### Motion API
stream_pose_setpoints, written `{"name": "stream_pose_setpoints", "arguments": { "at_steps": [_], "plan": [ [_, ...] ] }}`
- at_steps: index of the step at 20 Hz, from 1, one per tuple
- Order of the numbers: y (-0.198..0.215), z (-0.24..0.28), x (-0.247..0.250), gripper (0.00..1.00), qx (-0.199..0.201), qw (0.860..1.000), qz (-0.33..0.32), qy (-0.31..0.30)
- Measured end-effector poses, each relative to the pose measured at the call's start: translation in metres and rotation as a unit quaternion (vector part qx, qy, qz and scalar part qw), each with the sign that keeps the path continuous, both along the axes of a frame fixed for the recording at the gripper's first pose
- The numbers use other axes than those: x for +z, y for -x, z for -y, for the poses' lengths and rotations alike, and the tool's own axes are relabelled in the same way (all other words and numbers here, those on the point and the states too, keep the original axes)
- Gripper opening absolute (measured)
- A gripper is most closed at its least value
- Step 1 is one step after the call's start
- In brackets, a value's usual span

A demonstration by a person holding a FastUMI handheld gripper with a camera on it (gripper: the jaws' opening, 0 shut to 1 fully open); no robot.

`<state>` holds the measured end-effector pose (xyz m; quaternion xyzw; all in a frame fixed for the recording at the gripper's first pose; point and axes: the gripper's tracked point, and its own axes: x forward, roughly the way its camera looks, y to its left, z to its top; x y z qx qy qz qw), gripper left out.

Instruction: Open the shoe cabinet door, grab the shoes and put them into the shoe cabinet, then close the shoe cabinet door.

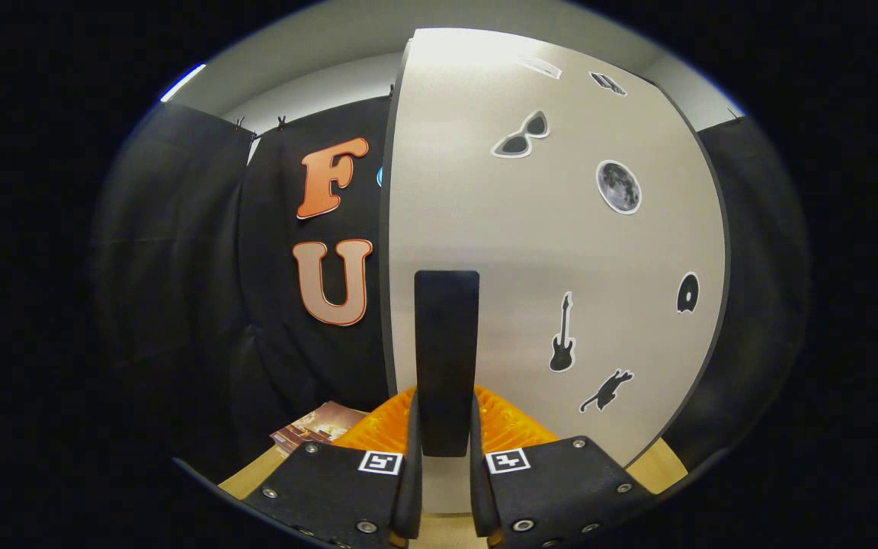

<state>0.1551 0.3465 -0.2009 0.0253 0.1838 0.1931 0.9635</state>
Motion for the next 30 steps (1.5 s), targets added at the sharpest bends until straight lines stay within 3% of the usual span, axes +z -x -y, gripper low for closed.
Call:
{"name": "stream_pose_setpoints", "arguments": {
  "at_steps": [16, 26, 30],
  "plan": [
    [0.087, 0.096, 0.020, 0.24, 0.034, 0.999, -0.015, -0.017],
    [0.115, 0.166, 0.024, 0.23, -0.012, 1.000, -0.020, 0.002],
    [0.123, 0.200, 0.025, 0.19, -0.040, 0.999, -0.020, 0.007]
  ]
}}
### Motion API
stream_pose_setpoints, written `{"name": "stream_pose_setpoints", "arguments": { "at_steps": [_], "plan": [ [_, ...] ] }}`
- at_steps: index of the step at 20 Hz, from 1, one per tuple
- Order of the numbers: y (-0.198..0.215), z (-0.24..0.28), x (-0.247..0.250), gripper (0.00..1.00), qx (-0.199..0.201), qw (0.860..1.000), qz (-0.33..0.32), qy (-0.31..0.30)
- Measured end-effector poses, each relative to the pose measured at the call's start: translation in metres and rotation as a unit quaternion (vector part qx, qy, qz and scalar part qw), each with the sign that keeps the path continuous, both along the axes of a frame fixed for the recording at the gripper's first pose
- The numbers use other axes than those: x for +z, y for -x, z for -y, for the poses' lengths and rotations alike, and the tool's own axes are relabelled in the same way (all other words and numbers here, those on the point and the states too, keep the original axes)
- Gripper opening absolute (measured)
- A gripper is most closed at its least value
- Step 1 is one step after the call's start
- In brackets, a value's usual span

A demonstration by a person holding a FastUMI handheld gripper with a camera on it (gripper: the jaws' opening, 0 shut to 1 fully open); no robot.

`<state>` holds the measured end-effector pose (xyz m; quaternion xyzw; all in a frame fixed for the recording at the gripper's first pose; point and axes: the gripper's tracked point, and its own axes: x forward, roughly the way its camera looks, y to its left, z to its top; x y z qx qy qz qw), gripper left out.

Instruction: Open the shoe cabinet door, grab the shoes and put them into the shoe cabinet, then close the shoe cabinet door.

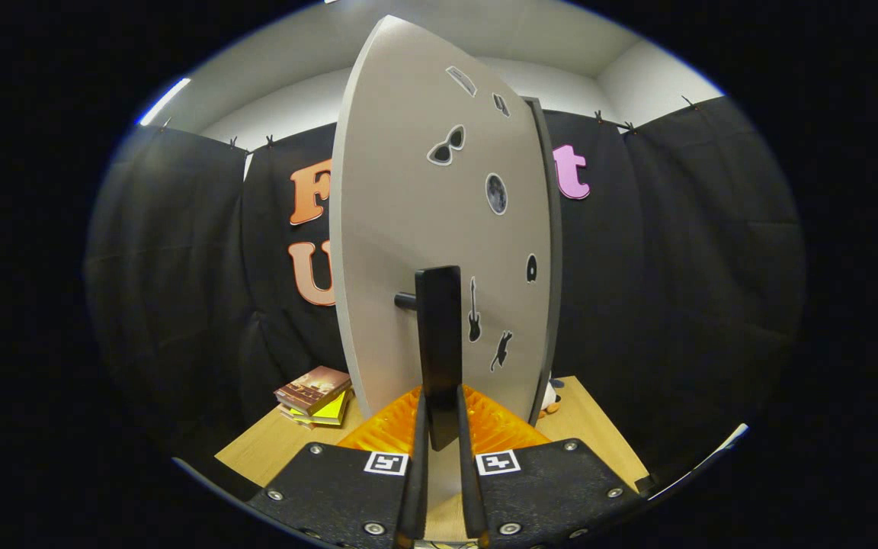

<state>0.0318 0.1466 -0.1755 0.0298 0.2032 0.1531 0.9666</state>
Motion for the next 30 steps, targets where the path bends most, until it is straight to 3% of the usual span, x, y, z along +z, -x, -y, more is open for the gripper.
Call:
{"name": "stream_pose_setpoints", "arguments": {
  "at_steps": [6, 12, 15, 19, 24, 27, 30],
  "plan": [
    [0.006, 0.061, -0.001, 0.16, -0.071, 0.997, 0.002, 0.027],
    [0.027, 0.140, -0.016, 0.15, -0.168, 0.982, -0.021, 0.087],
    [0.050, 0.155, -0.024, 0.15, -0.186, 0.977, -0.036, 0.093],
    [0.075, 0.128, -0.054, 0.16, -0.152, 0.982, -0.048, 0.097],
    [0.094, 0.061, -0.125, 0.21, -0.060, 0.990, -0.093, 0.090],
    [0.093, 0.037, -0.184, 0.30, -0.013, 0.988, -0.116, 0.105],
    [0.096, 0.025, -0.245, 0.34, 0.000, 0.981, -0.168, 0.101]
  ]
}}
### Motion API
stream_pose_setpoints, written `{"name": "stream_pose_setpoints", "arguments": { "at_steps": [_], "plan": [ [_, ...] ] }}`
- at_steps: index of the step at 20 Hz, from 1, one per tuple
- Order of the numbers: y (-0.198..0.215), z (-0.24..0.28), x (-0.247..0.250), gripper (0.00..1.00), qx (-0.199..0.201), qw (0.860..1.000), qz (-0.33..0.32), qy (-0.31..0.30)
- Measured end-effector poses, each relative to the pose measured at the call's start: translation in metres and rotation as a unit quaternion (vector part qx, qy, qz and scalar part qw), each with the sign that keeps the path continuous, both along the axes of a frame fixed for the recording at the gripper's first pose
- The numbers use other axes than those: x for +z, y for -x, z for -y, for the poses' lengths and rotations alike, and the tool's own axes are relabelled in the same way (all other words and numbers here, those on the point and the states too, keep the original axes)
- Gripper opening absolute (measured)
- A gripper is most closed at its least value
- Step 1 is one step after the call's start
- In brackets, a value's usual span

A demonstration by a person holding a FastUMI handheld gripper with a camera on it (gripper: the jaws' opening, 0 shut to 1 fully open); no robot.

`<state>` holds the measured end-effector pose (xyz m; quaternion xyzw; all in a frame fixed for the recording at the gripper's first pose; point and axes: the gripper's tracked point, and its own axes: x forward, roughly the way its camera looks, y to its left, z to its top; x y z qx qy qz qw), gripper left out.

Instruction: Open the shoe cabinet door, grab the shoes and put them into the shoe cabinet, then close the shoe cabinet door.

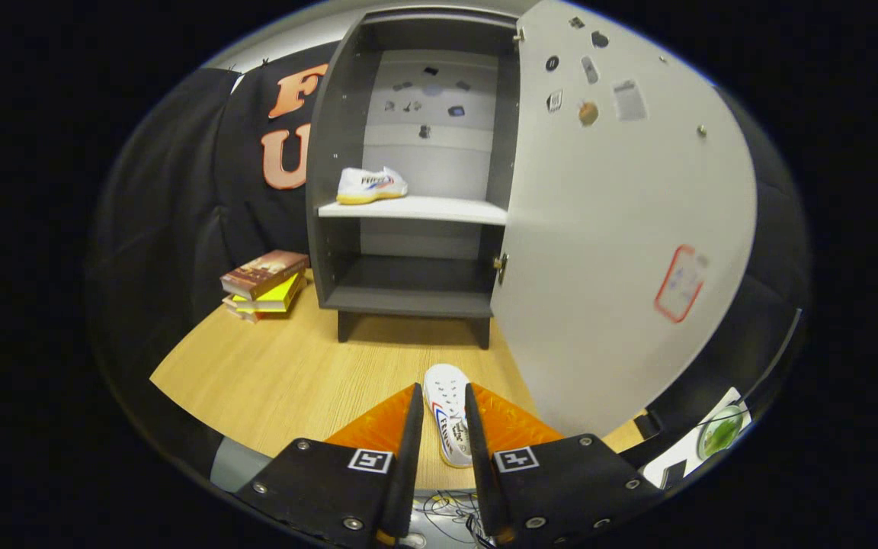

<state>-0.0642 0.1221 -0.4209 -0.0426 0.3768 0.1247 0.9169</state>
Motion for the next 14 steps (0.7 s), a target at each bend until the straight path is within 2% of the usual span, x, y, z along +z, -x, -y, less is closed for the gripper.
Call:
{"name": "stream_pose_setpoints", "arguments": {
  "at_steps": [5, 9, 14],
  "plan": [
    [-0.005, -0.004, -0.085, 0.46, -0.017, 0.998, -0.066, -0.002],
    [-0.014, -0.006, -0.127, 0.58, -0.010, 0.996, -0.089, 0.016],
    [-0.020, -0.006, -0.165, 0.61, -0.005, 0.992, -0.119, 0.035]
  ]
}}
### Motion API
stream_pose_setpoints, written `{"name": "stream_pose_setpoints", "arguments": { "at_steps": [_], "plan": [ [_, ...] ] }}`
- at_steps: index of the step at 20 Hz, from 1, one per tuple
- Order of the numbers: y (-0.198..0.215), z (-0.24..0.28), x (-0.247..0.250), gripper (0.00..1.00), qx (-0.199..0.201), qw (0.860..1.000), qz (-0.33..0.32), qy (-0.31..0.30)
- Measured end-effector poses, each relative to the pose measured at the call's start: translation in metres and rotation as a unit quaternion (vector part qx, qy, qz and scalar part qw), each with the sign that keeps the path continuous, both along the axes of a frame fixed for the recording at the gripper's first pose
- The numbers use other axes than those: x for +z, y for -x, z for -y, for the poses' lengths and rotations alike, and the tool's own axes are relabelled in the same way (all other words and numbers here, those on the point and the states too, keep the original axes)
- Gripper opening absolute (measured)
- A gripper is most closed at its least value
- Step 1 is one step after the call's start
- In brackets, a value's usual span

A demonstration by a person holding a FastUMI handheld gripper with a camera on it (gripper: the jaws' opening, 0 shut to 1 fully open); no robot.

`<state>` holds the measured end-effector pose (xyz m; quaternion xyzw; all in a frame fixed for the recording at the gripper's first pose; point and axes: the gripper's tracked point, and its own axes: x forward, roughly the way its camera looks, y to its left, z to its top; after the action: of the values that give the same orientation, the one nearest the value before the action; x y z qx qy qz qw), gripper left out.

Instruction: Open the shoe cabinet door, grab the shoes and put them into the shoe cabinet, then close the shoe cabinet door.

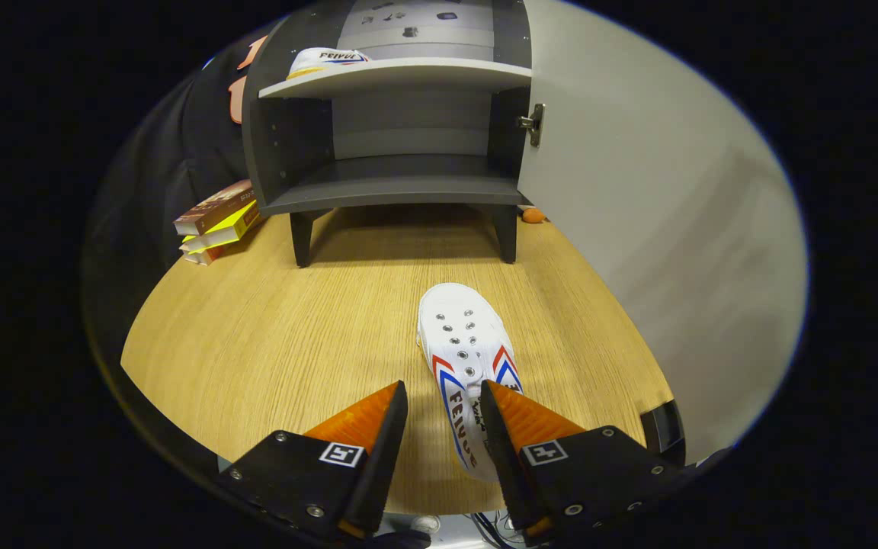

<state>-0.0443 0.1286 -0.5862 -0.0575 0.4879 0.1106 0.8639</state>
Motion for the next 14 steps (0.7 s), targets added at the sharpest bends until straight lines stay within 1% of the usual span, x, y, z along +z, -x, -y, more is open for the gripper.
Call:
{"name": "stream_pose_setpoints", "arguments": {
  "at_steps": [3, 6, 8, 9, 10, 11, 13, 14],
  "plan": [
    [0.001, 0.002, -0.018, 0.61, 0.001, 1.000, -0.017, 0.011],
    [0.000, 0.003, -0.029, 0.59, -0.002, 0.999, -0.028, 0.016],
    [-0.001, 0.004, -0.036, 0.52, 0.000, 0.999, -0.033, 0.024],
    [-0.002, 0.006, -0.038, 0.46, -0.001, 0.999, -0.034, 0.029],
    [-0.002, 0.006, -0.038, 0.43, -0.002, 0.999, -0.036, 0.027],
    [-0.003, 0.004, -0.040, 0.33, -0.004, 0.999, -0.040, 0.021],
    [-0.002, 0.002, -0.041, 0.24, -0.002, 0.999, -0.045, 0.012],
    [-0.002, 0.001, -0.040, 0.22, 0.000, 0.999, -0.045, 0.010]
  ]
}}
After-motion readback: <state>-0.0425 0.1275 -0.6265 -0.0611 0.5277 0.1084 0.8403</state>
